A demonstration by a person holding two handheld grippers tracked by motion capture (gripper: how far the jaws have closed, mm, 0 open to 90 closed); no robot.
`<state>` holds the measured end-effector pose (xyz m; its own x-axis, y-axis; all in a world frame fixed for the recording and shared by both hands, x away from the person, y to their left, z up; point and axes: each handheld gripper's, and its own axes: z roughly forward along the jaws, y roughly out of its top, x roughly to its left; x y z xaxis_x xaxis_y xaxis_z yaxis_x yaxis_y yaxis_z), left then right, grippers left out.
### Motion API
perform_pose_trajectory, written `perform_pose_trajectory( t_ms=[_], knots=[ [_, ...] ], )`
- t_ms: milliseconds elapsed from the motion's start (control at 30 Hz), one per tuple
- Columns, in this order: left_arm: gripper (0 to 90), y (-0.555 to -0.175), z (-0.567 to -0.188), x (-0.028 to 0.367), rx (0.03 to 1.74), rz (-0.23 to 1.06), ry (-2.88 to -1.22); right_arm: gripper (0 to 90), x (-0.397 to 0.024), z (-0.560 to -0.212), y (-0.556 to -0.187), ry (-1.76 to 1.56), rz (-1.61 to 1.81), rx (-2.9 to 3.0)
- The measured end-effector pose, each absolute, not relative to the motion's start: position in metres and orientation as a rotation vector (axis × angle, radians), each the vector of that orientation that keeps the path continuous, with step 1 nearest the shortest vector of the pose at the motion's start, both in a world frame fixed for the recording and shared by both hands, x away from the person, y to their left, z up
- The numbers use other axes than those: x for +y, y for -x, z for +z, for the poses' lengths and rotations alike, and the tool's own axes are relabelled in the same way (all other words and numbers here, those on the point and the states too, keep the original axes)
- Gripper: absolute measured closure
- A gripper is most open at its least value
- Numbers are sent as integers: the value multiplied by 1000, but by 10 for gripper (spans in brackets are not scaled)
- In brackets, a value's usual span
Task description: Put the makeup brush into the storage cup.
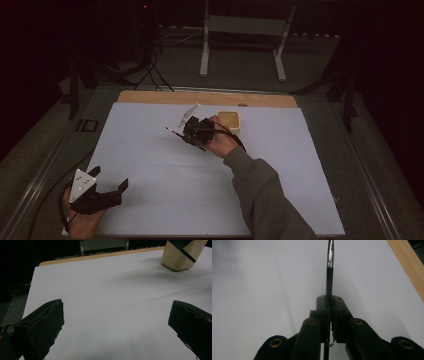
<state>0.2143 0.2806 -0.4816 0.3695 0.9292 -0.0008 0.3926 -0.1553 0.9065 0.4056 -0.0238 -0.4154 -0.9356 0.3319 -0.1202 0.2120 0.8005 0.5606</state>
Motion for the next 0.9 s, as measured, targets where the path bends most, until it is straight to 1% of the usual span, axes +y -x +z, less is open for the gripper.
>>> perform_pose_trajectory(
  t_ms=[900],
  knots=[
    [14,-214,-482,281,1173,746,-1729,852,-32,-402,-409,-502,954,2644]
  ],
)
